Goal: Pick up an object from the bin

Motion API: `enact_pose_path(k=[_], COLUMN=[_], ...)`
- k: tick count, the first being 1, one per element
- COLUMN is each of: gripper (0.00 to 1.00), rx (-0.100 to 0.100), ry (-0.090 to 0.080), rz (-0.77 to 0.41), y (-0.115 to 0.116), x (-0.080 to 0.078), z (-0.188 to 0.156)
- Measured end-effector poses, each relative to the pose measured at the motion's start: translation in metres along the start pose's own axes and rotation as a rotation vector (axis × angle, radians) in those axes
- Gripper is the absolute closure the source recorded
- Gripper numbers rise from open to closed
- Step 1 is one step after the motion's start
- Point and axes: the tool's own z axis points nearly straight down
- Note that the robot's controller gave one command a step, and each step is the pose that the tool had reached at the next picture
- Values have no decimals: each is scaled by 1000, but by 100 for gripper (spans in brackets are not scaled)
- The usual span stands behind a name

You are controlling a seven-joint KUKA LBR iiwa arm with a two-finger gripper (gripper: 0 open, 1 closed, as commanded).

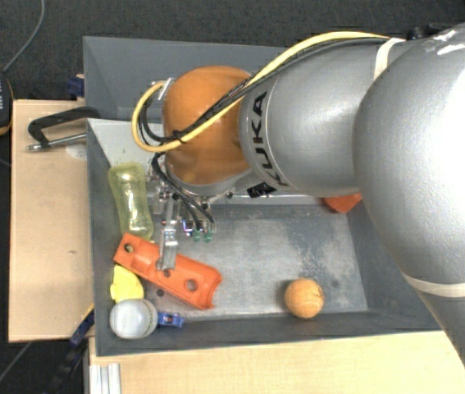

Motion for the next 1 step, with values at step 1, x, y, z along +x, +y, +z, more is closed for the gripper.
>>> enact_pose_path(k=[1], gripper=[0], rx=[-2], ry=[-8], rz=[3], y=[-1], x=[-2], z=[-5])
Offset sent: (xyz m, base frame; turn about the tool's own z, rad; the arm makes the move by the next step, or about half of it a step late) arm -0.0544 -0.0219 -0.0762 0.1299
